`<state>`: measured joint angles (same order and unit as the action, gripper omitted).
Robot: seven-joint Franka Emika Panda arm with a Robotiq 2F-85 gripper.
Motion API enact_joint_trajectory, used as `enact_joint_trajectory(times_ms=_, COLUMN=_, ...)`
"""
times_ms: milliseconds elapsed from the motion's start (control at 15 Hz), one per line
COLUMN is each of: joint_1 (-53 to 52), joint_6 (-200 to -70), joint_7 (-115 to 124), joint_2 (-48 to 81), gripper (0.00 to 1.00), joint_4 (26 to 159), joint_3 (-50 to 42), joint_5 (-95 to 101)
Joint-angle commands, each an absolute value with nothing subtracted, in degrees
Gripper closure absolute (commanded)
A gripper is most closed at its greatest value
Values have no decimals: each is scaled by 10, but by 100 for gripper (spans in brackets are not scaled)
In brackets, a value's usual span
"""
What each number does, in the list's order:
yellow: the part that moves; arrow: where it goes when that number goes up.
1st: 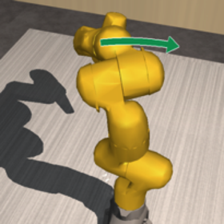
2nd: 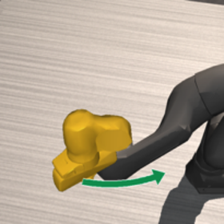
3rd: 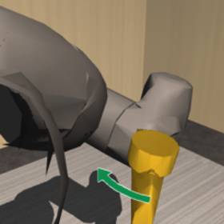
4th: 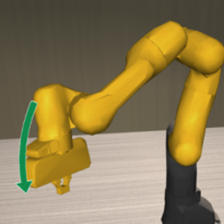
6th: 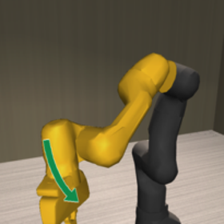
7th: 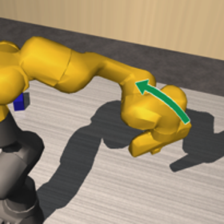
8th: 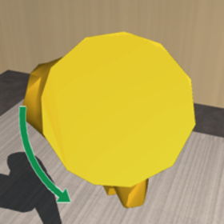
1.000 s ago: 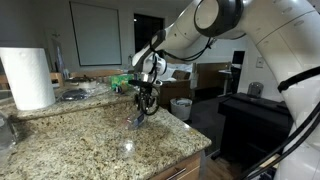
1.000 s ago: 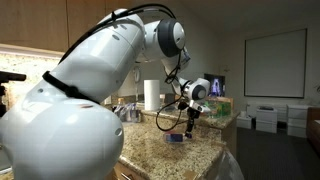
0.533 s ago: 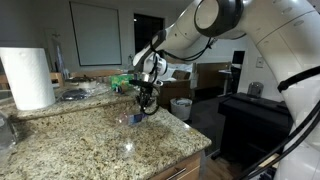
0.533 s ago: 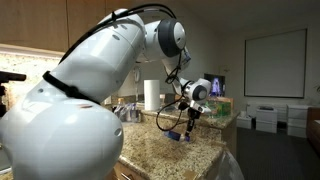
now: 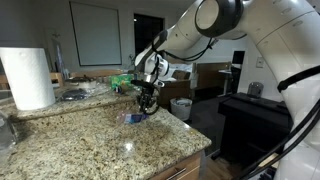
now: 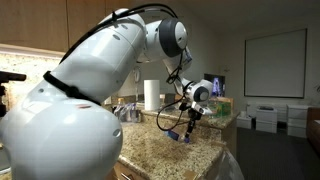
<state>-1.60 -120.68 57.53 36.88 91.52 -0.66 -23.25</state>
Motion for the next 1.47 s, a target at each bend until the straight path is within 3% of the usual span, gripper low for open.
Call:
enact_joint_trajectory(times_ms=0, joint_1=-5, joint_6=-1208, joint_7=552, joint_2=354, gripper=37, joint_4=938, joint_3=5, joint_5=-254)
enact_joint_trajectory(times_ms=333, joint_1=-9, joint_6=-1199, joint_7=562, joint_2=341, gripper=5, joint_4=945, joint_3=2, joint_5=-245)
enact_joint_trajectory(times_ms=467, joint_1=-9, joint_6=-1193, joint_7=565, joint_2=333, gripper=0, joint_4=947, joint_3=1, joint_5=-244)
enact_joint_trajectory(times_ms=1400, joint_1=-33, joint_6=-1150, joint_7=375, joint_2=171, gripper=0, joint_4=1038, joint_3=4, joint_5=-139)
